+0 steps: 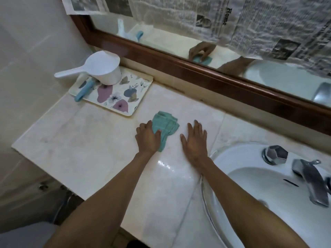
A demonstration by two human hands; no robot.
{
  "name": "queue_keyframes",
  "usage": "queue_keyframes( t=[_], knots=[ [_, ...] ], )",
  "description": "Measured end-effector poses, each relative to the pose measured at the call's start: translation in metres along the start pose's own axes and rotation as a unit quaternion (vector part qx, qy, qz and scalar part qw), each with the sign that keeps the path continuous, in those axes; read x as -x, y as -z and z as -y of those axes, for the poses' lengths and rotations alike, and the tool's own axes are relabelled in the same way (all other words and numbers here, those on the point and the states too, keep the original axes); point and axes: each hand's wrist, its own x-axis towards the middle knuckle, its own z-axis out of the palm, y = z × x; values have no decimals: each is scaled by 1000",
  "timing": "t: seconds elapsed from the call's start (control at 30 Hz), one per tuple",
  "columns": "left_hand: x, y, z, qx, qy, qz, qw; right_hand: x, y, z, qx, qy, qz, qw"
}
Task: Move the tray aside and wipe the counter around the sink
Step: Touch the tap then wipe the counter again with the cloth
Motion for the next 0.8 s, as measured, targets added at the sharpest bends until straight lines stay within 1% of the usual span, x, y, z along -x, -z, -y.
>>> queue_keyframes(
  t=[0.2,0.33,0.53,0.63,0.73,0.8],
  knots=[
    [-20,13,-10,98,6,75,992,3,-12,1,36,-4,-18,999],
    [-28,31,-12,158,-18,89,983,3,-17,5,70,-15,-28,997],
    [-54,67,13,276,19,115,954,-4,-17,7,77,-24,-19,997],
    [-79,91,19,321,9,131,938,-20,-16,24,50,-26,-7,998],
    [-106,113,24,349,3,138,927,-46,-20,58,29,-2,12,999],
    [-125,125,28,358,-15,144,923,-63,-26,84,14,-8,18,1000]
  ],
)
